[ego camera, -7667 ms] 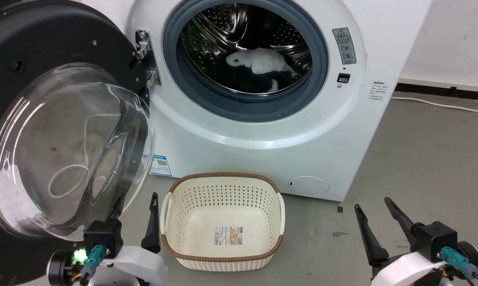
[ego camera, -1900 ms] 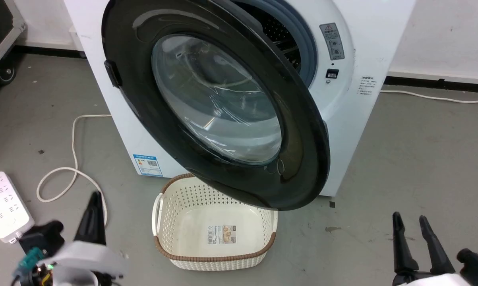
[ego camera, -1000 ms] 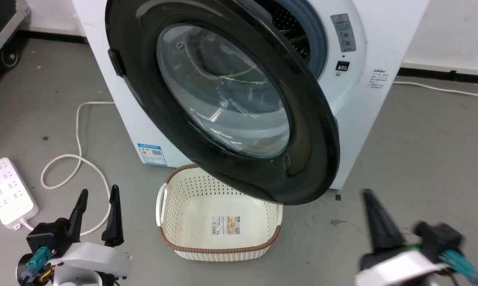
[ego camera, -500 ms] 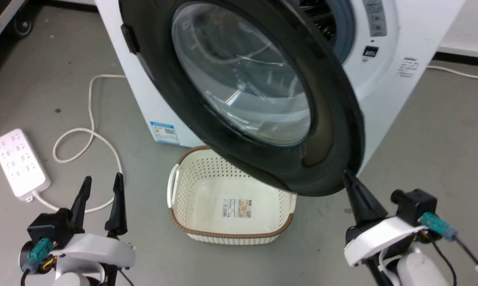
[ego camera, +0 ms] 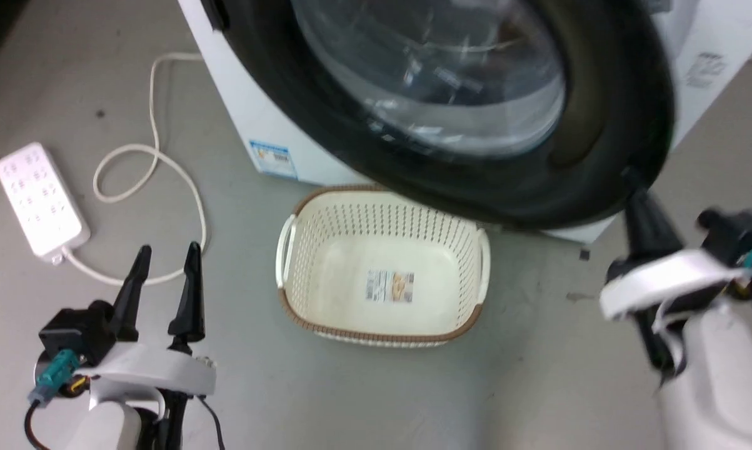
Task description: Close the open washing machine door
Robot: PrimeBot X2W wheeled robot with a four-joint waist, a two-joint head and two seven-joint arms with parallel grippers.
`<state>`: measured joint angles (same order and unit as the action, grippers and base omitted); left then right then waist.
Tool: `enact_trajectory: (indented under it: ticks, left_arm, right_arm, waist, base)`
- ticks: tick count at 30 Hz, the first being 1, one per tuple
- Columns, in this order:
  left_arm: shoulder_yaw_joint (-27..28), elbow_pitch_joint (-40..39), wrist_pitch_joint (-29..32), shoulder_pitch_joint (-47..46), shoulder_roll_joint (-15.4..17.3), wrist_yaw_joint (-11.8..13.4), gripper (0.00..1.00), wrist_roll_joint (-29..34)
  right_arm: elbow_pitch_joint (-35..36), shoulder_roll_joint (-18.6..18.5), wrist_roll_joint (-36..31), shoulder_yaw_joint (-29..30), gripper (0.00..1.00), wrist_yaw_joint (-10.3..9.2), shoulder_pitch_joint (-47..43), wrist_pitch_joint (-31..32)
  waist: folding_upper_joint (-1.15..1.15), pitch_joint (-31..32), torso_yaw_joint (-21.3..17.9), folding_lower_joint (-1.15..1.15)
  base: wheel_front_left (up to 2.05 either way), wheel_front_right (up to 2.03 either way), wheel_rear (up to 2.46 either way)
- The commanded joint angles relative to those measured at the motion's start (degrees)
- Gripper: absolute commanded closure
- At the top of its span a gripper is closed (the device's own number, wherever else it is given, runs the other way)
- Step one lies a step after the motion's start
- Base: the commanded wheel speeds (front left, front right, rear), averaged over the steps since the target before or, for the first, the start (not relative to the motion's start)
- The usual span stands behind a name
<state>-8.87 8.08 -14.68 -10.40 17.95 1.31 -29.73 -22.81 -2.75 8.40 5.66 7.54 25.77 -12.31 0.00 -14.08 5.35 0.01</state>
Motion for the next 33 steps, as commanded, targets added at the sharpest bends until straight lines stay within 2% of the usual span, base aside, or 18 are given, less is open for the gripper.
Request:
enact_trajectory:
  ticks: [1,9,17,26,33]
  left_arm:
    - [0.2,0.0,-0.3,-0.97,-0.23,-0.44,0.0,0.61]
    - [1.02,0.48,-0.31,-3.27,-0.85,-2.64,0.0,1.5]
    - [2.42,1.42,-0.31,-4.0,-1.62,-4.21,0.0,2.29]
    - [3.53,1.98,-0.31,-4.73,-1.99,-5.52,0.0,3.33]
    - [4.88,2.4,-0.31,-3.72,-2.3,-5.54,0.0,4.34]
  right_arm:
    - [-0.76,-0.12,-0.67,1.09,1.0,-0.05,2.34,-0.49]
    - [-7.16,-0.12,-4.86,9.13,1.0,-0.05,12.54,-1.54]
    - [-11.57,-0.12,-7.94,14.47,1.0,-0.05,19.62,-2.43]
    - [-12.76,-0.12,-10.04,16.1,1.0,-0.05,25.4,-2.66]
    - [-7.37,-0.12,-6.05,13.81,1.0,-0.05,22.73,-2.68]
  waist:
    - [0.0,-1.82,0.9,-0.01]
    - [0.0,-5.51,2.54,-0.01]
    - [0.0,-7.19,2.96,-0.01]
    - [0.0,-8.38,2.01,-0.01]
    - [0.0,-4.94,-0.79,-0.01]
  base:
    - [0.0,0.0,0.0]
    - [0.0,0.0,0.0]
    - [0.0,0.0,0.0]
    - [0.0,0.0,0.0]
    - [0.0,0.0,0.0]
